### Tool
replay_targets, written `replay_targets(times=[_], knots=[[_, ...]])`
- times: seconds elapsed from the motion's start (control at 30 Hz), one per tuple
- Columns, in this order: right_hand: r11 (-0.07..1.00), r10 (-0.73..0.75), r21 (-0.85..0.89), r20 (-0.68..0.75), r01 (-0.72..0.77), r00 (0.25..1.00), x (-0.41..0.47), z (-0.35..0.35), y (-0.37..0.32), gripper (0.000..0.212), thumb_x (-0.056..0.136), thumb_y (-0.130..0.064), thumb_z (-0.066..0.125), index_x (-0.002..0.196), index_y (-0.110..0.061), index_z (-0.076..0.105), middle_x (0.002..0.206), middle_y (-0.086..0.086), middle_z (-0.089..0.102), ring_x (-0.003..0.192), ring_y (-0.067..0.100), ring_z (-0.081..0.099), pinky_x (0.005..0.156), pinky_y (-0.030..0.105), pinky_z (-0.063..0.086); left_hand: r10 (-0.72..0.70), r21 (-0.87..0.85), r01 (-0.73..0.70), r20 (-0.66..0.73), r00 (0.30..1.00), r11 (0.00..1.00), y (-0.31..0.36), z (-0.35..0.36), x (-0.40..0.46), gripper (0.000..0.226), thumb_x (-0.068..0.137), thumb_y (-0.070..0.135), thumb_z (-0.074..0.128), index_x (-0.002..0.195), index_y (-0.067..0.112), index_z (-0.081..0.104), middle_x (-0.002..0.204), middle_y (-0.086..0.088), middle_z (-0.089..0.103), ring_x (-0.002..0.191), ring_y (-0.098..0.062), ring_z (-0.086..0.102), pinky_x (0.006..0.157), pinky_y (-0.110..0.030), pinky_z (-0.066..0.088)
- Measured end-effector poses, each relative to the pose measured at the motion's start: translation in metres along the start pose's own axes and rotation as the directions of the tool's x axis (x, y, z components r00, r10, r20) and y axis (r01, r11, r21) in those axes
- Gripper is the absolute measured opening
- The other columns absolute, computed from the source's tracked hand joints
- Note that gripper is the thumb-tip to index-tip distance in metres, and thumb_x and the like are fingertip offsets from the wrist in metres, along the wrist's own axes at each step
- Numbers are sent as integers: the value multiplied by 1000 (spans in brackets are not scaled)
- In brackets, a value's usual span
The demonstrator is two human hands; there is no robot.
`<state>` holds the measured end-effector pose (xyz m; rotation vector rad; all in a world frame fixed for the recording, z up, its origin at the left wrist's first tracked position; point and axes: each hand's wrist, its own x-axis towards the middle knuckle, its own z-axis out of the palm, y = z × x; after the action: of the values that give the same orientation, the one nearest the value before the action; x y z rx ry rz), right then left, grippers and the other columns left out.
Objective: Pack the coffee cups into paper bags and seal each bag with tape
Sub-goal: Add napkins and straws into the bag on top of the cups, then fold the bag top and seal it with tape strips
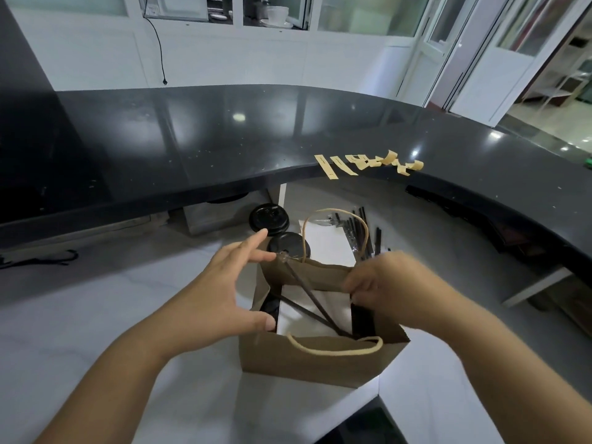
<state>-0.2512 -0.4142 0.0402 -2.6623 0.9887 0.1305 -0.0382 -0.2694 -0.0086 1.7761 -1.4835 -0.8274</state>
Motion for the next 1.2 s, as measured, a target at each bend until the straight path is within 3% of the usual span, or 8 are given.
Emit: replay_targets(times=[0.1, 0.23, 0.3, 0.4, 0.53, 0.7, 1.03, 1.2], knots=[[955, -9, 289, -204, 69, 979, -13, -14, 13, 21, 84, -11, 68, 85, -32, 71, 74, -19, 63, 71, -6, 61, 64, 8, 49, 2, -78, -6, -53, 999, 997, -5, -6, -3, 105, 64, 24, 84, 130, 66, 14, 128, 46, 31, 117, 30, 17, 87, -11, 30], [944, -20, 292, -422, 157, 906, -24, -3, 46, 32, 81, -8, 72, 77, -37, 60, 75, -9, 62, 75, 9, 60, 63, 18, 52, -26, -118, 22, -31, 999, 993, -15, -10, -10, 108, 51, 40, 85, 126, 72, 14, 127, 45, 29, 114, 20, 34, 82, -14, 40], [880, 48, 455, -378, 140, 925, -32, 11, 59, 21, 77, -25, 78, 83, -33, 60, 72, -3, 61, 70, 15, 60, 61, 21, 52, -54, -99, 57, 31, 998, 993, -19, -9, -12, 109, 44, 52, 78, 126, 73, 9, 124, 44, 28, 107, 15, 42, 79, -16, 45], [749, 97, 661, -184, 50, 978, -41, 33, 70, 84, 53, -74, 73, 122, -35, 47, 97, -4, 63, 81, 25, 61, 77, 35, 56, -78, -86, 88, 107, 991, 992, -24, 0, -11, 114, 46, 49, 81, 126, 74, 2, 126, 39, 26, 102, 5, 49, 84, -25, 51], [720, -41, 692, -41, 58, 998, -43, 52, 70, 122, 52, -77, 72, 148, -40, 6, 142, -25, 32, 103, 23, 59, 85, 29, 54, -79, -120, 94, 117, 990, 988, -27, 11, -5, 121, 56, 29, 87, 128, 72, 0, 129, 36, 28, 98, -3, 53, 85, -30, 52], [711, -8, 703, 6, 1, 1000, -43, 63, 67, 118, 61, -25, 82, 142, -53, 2, 128, -12, 45, 110, 10, 57, 93, 22, 49, -78, -174, 87, 59, 995, 981, -31, 18, 1, 115, 59, 23, 86, 130, 69, 8, 127, 36, 29, 106, 4, 50, 82, -19, 49], [741, 49, 669, -133, 53, 990, -33, 79, 68, 77, 68, -6, 82, 128, -38, 45, 115, -19, 56, 113, 0, 52, 92, 15, 46, 34, -125, -45, -83, 996, 991, -38, 31, 8, 51, 59, 23, 85, 101, 41, 63, 114, 37, 50, 113, 10, 36, 85, 3, 28], [672, 49, 730, -207, 121, 977, -29, 79, 70, 35, 69, -33, 75, 103, -38, 66, 104, -14, 61, 102, 12, 59, 81, 17, 49, -14, -375, -14, -72, 997, 927, -42, 43, 9, 46, 53, 36, 83, 96, 39, 66, 115, 27, 62, 124, 12, 40, 94, -6, 32]])
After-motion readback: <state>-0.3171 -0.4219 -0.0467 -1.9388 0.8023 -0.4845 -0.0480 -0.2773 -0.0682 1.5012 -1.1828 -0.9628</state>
